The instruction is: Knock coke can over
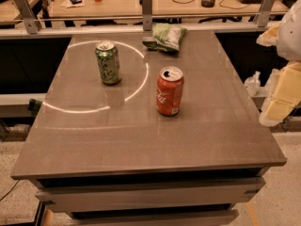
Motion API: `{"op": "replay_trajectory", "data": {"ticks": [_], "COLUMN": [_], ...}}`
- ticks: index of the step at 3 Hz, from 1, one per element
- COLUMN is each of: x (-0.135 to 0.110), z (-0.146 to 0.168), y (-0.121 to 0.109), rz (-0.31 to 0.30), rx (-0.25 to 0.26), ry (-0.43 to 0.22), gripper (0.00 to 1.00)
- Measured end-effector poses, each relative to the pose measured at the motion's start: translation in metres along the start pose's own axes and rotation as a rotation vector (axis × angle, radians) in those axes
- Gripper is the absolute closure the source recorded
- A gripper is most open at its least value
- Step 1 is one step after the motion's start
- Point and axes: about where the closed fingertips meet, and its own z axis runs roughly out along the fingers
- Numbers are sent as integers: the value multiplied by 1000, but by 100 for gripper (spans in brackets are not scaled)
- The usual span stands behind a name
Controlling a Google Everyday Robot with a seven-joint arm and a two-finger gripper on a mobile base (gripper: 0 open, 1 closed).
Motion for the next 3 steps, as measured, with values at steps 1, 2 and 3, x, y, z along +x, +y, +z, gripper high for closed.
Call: {"op": "replay_trajectory", "data": {"ticks": [1, 2, 3], "x": [0, 5, 40], "z": [0, -2, 12], "y": [0, -2, -13], "rz": [0, 42, 154], "rx": [0, -5, -4], "ry": [0, -42, -161], "gripper": [0, 0, 0]}}
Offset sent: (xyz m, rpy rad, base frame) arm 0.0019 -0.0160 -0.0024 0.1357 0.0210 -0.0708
